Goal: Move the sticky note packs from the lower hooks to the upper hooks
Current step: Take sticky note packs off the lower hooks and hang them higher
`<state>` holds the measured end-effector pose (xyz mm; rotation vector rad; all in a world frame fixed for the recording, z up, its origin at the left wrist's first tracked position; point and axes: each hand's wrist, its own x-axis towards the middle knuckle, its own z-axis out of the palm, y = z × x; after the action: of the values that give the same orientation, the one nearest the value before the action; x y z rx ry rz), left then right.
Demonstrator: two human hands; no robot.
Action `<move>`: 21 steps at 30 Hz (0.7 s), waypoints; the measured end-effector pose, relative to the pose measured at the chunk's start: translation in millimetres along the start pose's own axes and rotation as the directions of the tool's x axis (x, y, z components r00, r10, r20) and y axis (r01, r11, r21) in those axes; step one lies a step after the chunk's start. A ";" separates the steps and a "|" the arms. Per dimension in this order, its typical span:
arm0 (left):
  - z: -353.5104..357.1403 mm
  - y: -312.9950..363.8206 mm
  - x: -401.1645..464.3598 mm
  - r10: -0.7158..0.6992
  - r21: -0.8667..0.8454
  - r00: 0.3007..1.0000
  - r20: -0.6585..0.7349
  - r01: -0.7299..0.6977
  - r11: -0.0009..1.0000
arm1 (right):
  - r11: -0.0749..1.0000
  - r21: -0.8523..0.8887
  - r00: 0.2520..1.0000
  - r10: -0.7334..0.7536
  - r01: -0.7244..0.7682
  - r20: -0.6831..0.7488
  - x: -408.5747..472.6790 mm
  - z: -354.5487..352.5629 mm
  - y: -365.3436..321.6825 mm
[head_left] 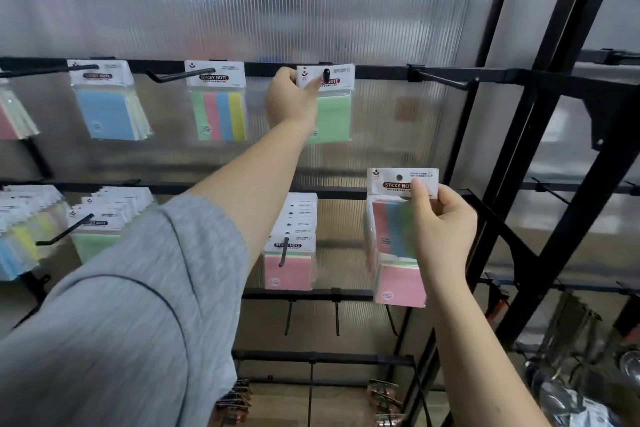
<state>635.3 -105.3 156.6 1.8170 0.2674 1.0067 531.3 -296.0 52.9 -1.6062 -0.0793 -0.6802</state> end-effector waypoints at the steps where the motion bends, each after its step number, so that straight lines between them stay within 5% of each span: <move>1: 1.2 -0.4 2.7 0.010 0.023 1.000 -0.004 -0.010 1.000 | 1.000 0.001 1.000 -0.001 0.001 0.002 1.6 -0.6 0.3; 14: -30.3 -24.9 -8.1 0.052 0.042 0.999 0.015 -0.053 0.998 | 1.000 -0.016 0.999 -0.006 0.005 -0.046 -17.3 18.8 -14.5; 21: -100.5 -69.9 -21.6 0.164 0.044 0.975 0.152 -0.172 0.984 | 0.999 0.036 0.995 0.026 -0.022 -0.099 -58.1 67.6 -37.0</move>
<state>565.3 -18.4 101.9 1.9816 0.0525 0.9820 493.1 -207.6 58.8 -1.5345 0.0011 -0.7358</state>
